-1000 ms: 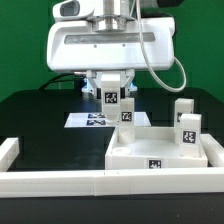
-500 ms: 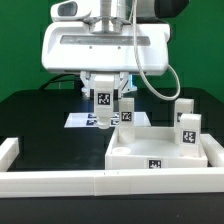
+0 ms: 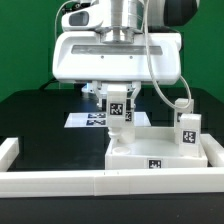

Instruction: Assemble square table

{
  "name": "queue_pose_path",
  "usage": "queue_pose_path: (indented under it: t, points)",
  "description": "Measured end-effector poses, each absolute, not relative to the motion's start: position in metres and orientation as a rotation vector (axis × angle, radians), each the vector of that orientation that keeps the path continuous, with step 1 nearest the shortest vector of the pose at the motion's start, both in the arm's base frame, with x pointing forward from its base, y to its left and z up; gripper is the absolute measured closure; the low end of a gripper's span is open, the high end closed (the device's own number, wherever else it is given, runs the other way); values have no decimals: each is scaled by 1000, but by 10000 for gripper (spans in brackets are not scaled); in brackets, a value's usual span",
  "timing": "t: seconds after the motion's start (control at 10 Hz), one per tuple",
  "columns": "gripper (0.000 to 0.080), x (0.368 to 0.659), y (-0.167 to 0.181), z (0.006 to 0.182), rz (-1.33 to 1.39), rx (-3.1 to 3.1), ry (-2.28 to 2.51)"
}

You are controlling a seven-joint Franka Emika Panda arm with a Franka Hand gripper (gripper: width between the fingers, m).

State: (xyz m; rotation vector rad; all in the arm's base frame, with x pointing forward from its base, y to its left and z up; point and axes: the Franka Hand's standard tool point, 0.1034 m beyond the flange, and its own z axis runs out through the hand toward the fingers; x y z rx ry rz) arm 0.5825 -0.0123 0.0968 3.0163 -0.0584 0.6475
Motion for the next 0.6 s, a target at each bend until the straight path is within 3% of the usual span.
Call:
queue_pose_path:
  t: [0.6]
  points:
    - [531, 582, -11, 92, 657, 3008, -50]
